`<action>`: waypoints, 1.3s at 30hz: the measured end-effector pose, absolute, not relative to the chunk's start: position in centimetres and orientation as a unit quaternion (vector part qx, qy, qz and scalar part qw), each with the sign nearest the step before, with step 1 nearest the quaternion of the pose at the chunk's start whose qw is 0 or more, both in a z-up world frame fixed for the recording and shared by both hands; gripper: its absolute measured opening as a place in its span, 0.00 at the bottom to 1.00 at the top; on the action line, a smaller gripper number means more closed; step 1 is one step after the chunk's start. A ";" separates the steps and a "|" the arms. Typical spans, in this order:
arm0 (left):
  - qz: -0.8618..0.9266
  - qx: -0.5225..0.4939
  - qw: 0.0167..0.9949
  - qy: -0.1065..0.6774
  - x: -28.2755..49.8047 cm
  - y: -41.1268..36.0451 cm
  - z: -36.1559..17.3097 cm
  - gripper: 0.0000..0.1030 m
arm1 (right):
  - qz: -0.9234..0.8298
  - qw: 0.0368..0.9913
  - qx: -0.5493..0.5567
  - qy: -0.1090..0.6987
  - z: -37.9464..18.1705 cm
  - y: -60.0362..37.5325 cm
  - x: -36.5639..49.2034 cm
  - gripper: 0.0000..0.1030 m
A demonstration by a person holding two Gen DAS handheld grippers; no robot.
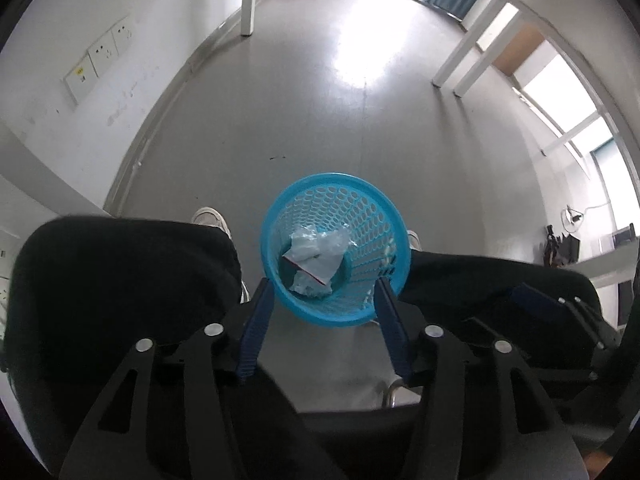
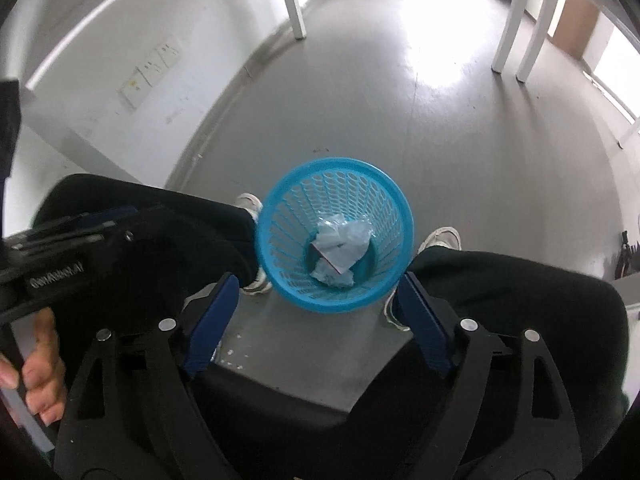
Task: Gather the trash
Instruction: 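Raise both empty tools back toward the table, then grasp the snack wrapper with the left tool while the right tool grasps the pink-labelled bottle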
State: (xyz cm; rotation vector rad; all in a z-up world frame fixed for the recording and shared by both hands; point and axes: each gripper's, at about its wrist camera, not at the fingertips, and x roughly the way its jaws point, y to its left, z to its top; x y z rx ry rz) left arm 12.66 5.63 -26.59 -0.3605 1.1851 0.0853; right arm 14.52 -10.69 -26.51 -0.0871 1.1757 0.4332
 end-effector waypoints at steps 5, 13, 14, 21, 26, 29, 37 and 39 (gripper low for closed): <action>0.025 -0.144 0.835 0.531 9.2 4.6 -24.6 0.55 | 0.211 0.843 -0.038 0.494 -22.7 -12.0 11.0 0.85; 0.036 -0.136 0.879 0.456 4.8 6.1 -19.7 0.85 | 0.242 0.872 -0.022 0.424 -17.7 -13.9 6.7 0.91; 0.038 -0.134 0.888 0.439 4.3 6.4 -18.7 0.89 | 0.246 0.875 -0.019 0.417 -17.0 -14.0 6.3 0.91; 0.044 -0.098 0.934 0.341 0.9 6.5 -13.5 0.94 | 0.270 0.900 0.003 0.342 -10.6 -14.8 4.5 0.92; 0.044 -0.095 0.947 0.304 0.1 6.9 -11.1 0.94 | 0.274 0.918 0.007 0.287 -5.7 -14.8 4.6 0.91; 0.047 -0.096 0.952 0.286 0.0 7.4 -9.7 0.94 | 0.271 0.924 0.007 0.271 -3.7 -14.5 5.7 0.91; 0.047 -0.122 0.956 0.264 0.4 8.9 -7.0 0.94 | 0.276 0.924 0.000 0.263 -0.8 -12.7 9.2 0.87; 0.044 -0.125 0.957 0.257 0.7 9.0 -6.5 0.94 | 0.277 0.922 -0.007 0.270 -0.8 -12.0 10.2 0.84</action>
